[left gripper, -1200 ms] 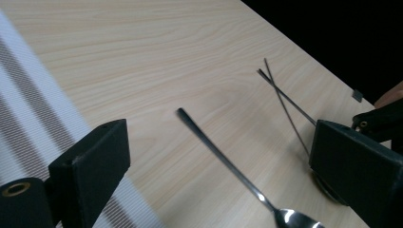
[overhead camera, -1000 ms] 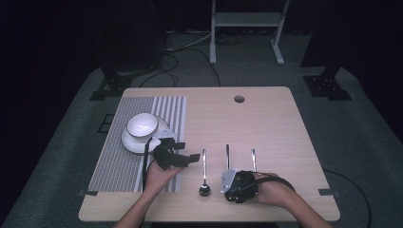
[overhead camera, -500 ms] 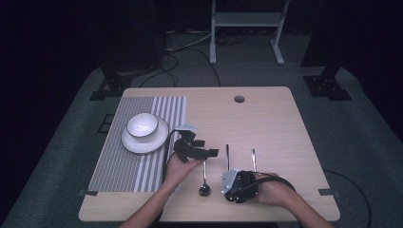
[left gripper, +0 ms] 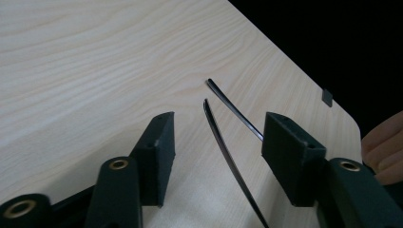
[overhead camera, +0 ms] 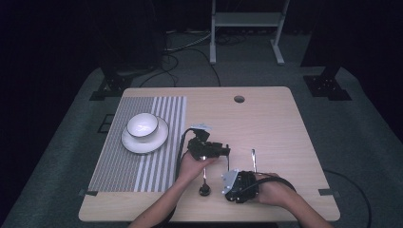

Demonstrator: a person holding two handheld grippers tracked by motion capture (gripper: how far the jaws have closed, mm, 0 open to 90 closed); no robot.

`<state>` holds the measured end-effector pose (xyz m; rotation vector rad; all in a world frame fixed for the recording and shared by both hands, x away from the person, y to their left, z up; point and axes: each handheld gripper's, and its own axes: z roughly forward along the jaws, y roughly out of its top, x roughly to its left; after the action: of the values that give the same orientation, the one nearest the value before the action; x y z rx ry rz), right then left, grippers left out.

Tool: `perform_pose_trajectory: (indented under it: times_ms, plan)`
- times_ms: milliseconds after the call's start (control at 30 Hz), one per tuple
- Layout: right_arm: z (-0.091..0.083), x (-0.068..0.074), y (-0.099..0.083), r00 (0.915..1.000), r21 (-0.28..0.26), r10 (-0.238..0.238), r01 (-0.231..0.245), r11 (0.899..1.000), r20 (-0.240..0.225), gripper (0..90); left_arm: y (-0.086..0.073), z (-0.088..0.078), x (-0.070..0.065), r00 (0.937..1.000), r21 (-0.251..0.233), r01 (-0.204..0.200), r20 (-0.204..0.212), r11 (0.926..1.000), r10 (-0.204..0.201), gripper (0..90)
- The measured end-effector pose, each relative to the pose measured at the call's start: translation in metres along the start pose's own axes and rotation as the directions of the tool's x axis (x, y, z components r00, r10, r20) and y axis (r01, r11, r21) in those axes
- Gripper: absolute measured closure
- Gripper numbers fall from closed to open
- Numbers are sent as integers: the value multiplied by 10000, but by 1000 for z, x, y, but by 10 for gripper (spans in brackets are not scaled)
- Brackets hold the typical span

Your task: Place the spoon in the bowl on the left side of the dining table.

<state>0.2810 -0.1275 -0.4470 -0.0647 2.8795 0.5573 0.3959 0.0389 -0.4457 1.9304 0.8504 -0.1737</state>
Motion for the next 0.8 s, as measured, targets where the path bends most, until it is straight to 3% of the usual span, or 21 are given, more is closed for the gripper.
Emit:
perform_pose_trajectory:
  times_ms: [200,367,800]
  plan:
    - [0,0,-1,10000,-59,23,-23,10000,14,581,-1,9,-4,9990,60,-454,-7,9990,454,619]
    - [0,1,-1,9999,-68,-81,82,9999,99,577,-3,13,-3,9985,106,-546,72,9985,546,766]
    - [-1,4,-4,9990,-122,-103,109,9999,427,534,-4,9,2,9977,-185,-175,659,9997,187,812]
